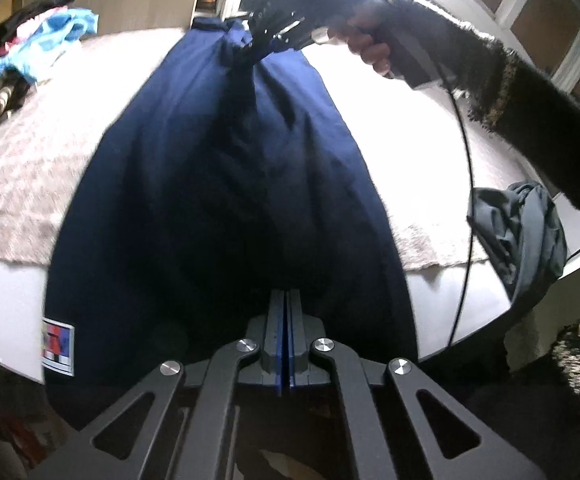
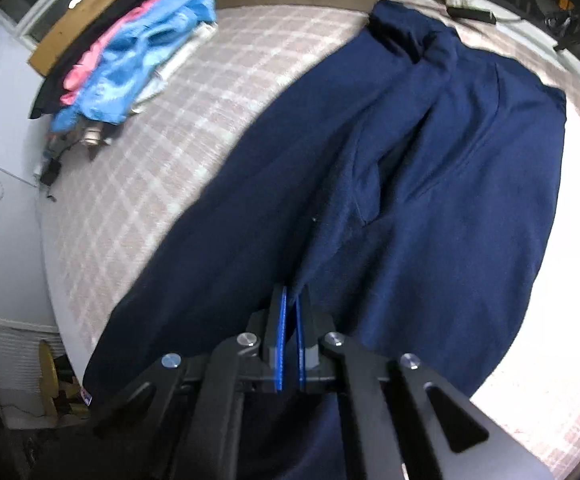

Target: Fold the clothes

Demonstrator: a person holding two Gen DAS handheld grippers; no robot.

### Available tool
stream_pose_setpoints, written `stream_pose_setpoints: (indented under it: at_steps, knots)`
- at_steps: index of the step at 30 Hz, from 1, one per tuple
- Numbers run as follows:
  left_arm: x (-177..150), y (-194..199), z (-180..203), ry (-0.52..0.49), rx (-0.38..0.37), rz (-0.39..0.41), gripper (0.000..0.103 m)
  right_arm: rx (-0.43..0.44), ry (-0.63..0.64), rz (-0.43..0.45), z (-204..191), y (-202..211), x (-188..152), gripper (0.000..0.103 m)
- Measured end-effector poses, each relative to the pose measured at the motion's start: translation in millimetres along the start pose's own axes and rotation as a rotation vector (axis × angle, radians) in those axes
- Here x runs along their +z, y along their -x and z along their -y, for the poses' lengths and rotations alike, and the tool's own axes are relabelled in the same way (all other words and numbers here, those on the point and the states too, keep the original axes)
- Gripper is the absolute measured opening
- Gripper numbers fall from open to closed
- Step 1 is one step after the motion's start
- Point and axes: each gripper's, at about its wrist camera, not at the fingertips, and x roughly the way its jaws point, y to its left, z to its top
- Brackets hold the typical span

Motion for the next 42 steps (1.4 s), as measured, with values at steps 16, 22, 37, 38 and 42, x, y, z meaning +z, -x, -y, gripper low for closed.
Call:
stream_pose_setpoints:
  at_steps: [16,22,37,38,42]
  knots:
    - [-52.2,53.4,-41.6,0.127,-0.034,-0.092,0.016,-0.145,0.0,0.095,7.8,57.3,-40.4,0.02]
    - [-80.8,73.5,-109.0,0.229,0.103,-0.106,0.025,0.071,-0.042,0.139,-32.4,90.2,-98.5,0.021]
    - [-79.0,56.2,-165.0,0.112,-0.018,-0.09,0.004,0.047,-0.024,-0.056,-113.0,5.4,-183.8,0.021]
    - [-80.1,58.9,-166.9,0.108,-0.035,-0.086,0.004,0.038,-0.03,-0.06,-112.2,2.9,-184.8,0.021]
    - [-84.3,68.9,-175.1,0.095,-0.098,-0.072,0.003,-0.015,-0.052,-0.07,-108.2,-3.9,-185.9,0.021]
